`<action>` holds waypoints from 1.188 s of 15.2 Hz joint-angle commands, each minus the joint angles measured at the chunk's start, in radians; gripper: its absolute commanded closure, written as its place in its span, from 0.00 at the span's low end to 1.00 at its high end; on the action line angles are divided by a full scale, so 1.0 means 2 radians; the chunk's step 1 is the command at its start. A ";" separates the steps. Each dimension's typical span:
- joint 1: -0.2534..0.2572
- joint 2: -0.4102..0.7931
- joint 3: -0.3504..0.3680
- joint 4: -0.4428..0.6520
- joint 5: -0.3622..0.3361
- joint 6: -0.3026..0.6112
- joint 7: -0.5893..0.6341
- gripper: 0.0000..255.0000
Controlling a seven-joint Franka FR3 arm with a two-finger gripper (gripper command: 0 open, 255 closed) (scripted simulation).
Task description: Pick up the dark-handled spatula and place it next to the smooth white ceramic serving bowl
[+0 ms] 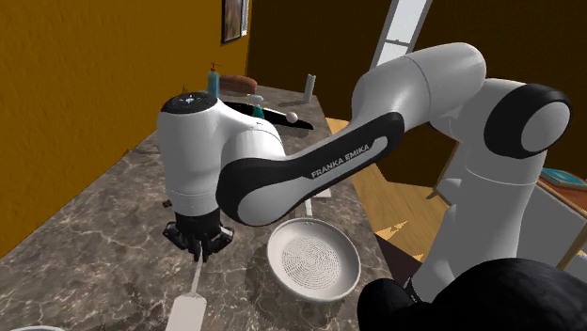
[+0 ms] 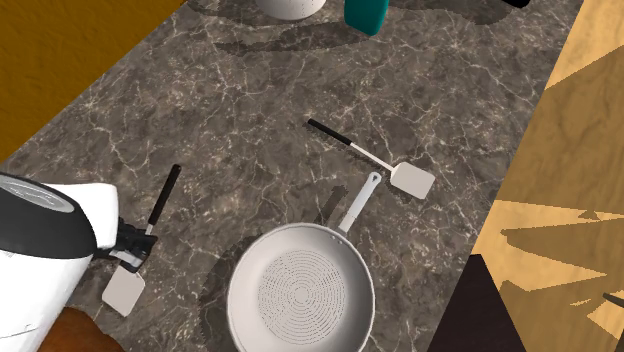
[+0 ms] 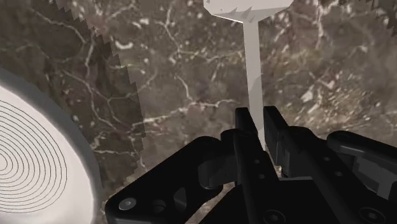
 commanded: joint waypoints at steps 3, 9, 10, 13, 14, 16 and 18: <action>0.002 0.010 -0.003 -0.016 -0.009 0.024 0.007 1.00; 0.006 0.029 -0.009 -0.032 -0.024 0.055 0.019 1.00; 0.006 0.029 -0.009 -0.032 -0.024 0.056 0.019 1.00; 0.006 0.029 -0.009 -0.032 -0.024 0.055 0.019 1.00; 0.006 0.029 -0.009 -0.032 -0.024 0.055 0.019 1.00; 0.006 0.029 -0.009 -0.032 -0.024 0.055 0.019 1.00; 0.006 0.029 -0.009 -0.032 -0.024 0.056 0.019 0.00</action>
